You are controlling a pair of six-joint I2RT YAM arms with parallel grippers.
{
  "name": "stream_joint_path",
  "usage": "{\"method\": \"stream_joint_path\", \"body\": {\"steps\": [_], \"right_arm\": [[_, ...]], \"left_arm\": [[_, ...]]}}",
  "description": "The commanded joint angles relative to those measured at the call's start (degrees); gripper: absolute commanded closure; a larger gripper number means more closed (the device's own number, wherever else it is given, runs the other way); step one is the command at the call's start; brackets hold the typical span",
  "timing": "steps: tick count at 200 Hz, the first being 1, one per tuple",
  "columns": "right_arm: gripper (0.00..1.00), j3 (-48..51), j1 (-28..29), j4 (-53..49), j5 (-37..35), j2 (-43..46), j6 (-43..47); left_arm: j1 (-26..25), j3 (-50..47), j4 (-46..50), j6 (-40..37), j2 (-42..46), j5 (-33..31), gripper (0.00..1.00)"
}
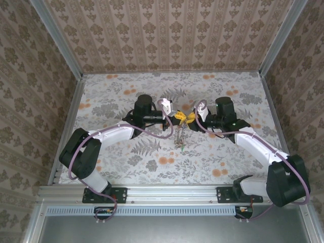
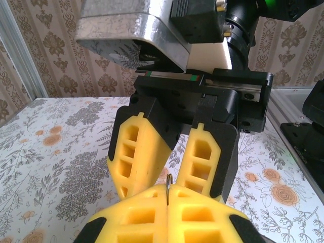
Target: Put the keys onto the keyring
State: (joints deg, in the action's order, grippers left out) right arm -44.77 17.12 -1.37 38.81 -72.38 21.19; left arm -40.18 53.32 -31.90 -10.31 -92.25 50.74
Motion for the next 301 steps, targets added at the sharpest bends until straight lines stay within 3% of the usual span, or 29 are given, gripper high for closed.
{"method": "stream_joint_path", "body": {"steps": [1, 47, 85, 129, 168, 210, 248, 301], "right_arm": [[0.65, 0.77, 0.41, 1.83, -0.3, 0.57, -1.04], [0.62, 1.27, 0.41, -4.43, -0.3, 4.36, 3.02], [0.6, 2.15, 0.62, 0.41, 2.39, 4.44, -0.9], [0.59, 1.7, 2.54, 3.14, 0.75, 1.29, -2.07], [0.77, 1.89, 2.85, 2.56, -4.41, 0.85, -0.64], [0.93, 0.51, 2.74, -4.93, -8.18, 3.14, 5.08], [0.97, -1.14, 2.7, -7.98, -8.61, 4.96, 6.14], [0.97, -1.98, 2.65, -9.81, -9.51, 5.98, 7.01]], "left_arm": [[-0.5, 1.84, -1.25, -1.22, 2.41, 0.55, 1.0], [-0.51, 1.46, -1.11, -1.67, 2.43, -0.38, 1.0], [-0.68, 1.62, -1.2, -1.56, 2.36, -0.35, 1.0], [-0.9, 1.83, -1.18, -1.47, 2.37, -0.45, 1.0], [-0.9, 1.53, -1.1, -1.65, 2.61, -0.75, 1.0], [-1.03, 1.51, 3.72, -4.86, 3.13, -3.35, 1.0], [-2.33, 3.81, 17.22, -13.28, 2.89, -5.59, 1.0], [-2.99, 4.57, 19.86, -15.14, 2.63, -8.15, 1.0]]}}
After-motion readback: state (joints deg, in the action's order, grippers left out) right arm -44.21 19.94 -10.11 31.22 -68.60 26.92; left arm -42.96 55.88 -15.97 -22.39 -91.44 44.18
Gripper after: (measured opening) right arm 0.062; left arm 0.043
